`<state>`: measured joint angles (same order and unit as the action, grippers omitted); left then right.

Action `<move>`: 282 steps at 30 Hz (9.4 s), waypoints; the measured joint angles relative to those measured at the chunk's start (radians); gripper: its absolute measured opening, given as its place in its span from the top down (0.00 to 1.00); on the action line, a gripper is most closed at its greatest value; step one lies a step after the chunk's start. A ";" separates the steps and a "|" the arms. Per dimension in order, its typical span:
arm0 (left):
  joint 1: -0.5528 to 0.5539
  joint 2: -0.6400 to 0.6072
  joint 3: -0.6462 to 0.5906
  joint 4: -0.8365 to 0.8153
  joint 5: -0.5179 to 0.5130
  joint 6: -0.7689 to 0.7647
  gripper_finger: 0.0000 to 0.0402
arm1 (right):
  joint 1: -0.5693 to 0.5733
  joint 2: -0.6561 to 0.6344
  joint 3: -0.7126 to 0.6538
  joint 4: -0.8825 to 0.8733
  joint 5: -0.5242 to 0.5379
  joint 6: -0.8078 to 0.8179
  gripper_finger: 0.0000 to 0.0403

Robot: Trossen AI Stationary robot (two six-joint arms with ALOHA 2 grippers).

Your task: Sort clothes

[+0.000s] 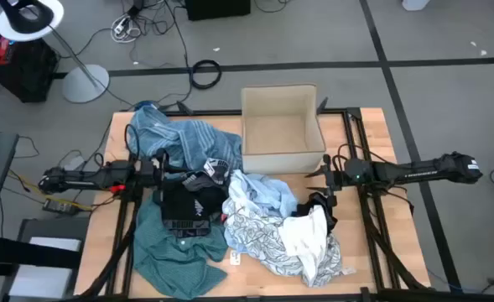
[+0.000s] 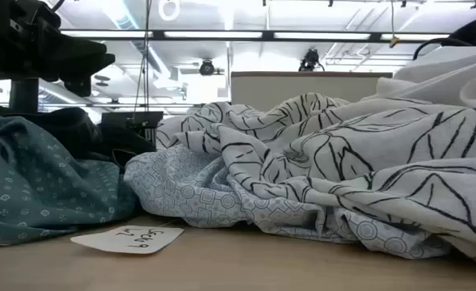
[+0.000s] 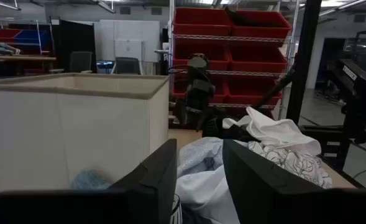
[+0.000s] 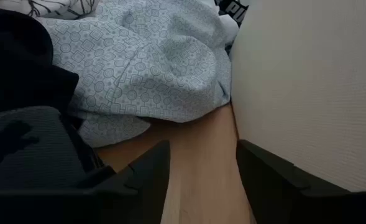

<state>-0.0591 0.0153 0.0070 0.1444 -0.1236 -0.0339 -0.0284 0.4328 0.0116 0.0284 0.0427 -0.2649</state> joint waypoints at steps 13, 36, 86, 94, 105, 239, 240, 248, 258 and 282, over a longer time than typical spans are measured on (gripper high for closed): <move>0.000 0.000 0.000 0.000 0.000 0.000 0.66 | 0.000 0.000 0.000 0.000 0.000 0.000 0.53; 0.000 0.000 0.000 0.000 0.000 0.000 0.66 | 0.000 0.000 0.000 0.000 0.000 0.000 0.53; 0.000 0.000 0.000 0.000 0.000 0.000 0.66 | 0.000 0.000 0.000 0.000 0.000 0.000 0.53; 0.000 0.000 0.000 0.000 0.000 0.000 0.66 | 0.000 0.000 0.000 0.000 0.000 0.000 0.53; 0.000 0.000 0.000 0.000 0.000 0.000 0.66 | 0.000 0.000 0.000 0.000 0.000 0.000 0.53; 0.000 0.000 0.000 0.000 0.000 0.000 0.66 | 0.494 1.031 1.183 -1.055 0.041 0.631 0.65; 0.000 0.000 0.000 0.000 0.000 0.000 0.66 | 0.494 1.043 1.183 -1.054 0.036 0.631 0.65; 0.000 0.000 0.000 0.000 0.000 0.000 0.66 | 0.491 1.086 1.183 -1.059 -0.007 0.604 0.91; 0.000 0.000 0.000 0.000 0.000 0.000 0.66 | 0.488 0.991 1.183 -1.073 0.017 0.677 0.99; 0.000 0.000 0.000 0.000 0.000 0.000 0.66 | 0.497 1.056 1.182 -0.992 0.018 0.657 0.43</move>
<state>-0.0589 0.0152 0.0069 0.1444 -0.1238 -0.0339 0.4690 1.4884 1.1940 -0.9638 0.0602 0.3917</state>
